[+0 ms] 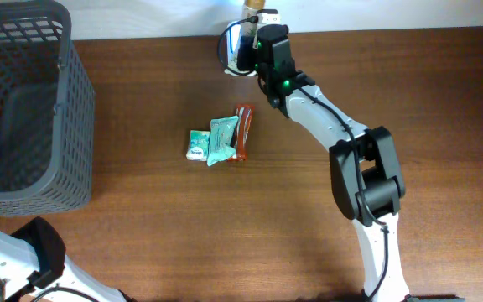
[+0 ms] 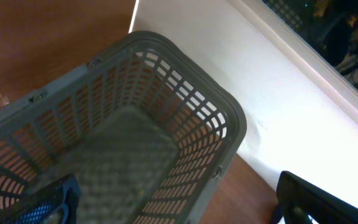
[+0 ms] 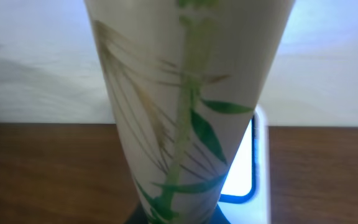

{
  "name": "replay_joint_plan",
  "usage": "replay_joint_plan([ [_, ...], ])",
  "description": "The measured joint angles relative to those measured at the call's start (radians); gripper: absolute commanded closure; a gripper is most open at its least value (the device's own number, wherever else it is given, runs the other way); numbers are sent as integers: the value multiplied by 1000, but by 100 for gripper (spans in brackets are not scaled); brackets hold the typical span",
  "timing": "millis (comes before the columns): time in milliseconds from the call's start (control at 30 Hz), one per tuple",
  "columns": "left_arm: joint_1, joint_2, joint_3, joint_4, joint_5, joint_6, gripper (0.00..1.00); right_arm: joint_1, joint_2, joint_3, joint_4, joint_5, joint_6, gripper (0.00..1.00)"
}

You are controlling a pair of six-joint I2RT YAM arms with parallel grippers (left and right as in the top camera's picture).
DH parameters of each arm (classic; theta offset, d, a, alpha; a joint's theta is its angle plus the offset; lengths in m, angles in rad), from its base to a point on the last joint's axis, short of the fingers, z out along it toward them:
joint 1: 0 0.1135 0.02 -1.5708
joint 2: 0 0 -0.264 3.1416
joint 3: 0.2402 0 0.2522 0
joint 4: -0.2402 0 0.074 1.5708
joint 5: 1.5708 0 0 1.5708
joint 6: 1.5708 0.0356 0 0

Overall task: Scan the item barcode
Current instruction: 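Move the white tube right and drop it at the table's right edge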

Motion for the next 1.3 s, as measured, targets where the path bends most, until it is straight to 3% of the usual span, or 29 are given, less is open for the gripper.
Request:
replay_joint_plan([
  [167, 0, 0, 0, 0, 0, 0, 1, -207, -109, 1, -263, 8, 112, 96],
  [367, 0, 0, 0, 1, 0, 0, 1, -723, -260, 14, -797, 39, 220, 96],
  [500, 0, 0, 0, 0, 0, 0, 1, -975, -231, -15, -939, 49, 302, 94],
  [533, 0, 0, 0, 0, 0, 0, 1, -1018, -229, -34, -955, 48, 314, 69],
  [600, 0, 0, 0, 0, 0, 0, 1, -1056, -227, -56, -965, 45, 322, 38],
  [667, 0, 0, 0, 0, 0, 0, 1, -1062, -227, -61, -964, 35, 316, 19],
  [800, 0, 0, 0, 0, 0, 0, 1, -1055, -238, -61, -966, -62, 281, 17],
  [967, 0, 0, 0, 0, 0, 0, 1, -987, -392, -57, -943, -410, 130, 11],
  [1100, 0, 0, 0, 0, 0, 0, 1, -745, -431, -42, -1024, -721, -51, 7],
  [1267, 0, 0, 0, 0, 0, 0, 1, -364, -358, -55, -996, -723, -126, 8],
  [1300, 0, 0, 0, 0, 0, 0, 1, -281, -308, -58, -948, -719, -110, 13],
])
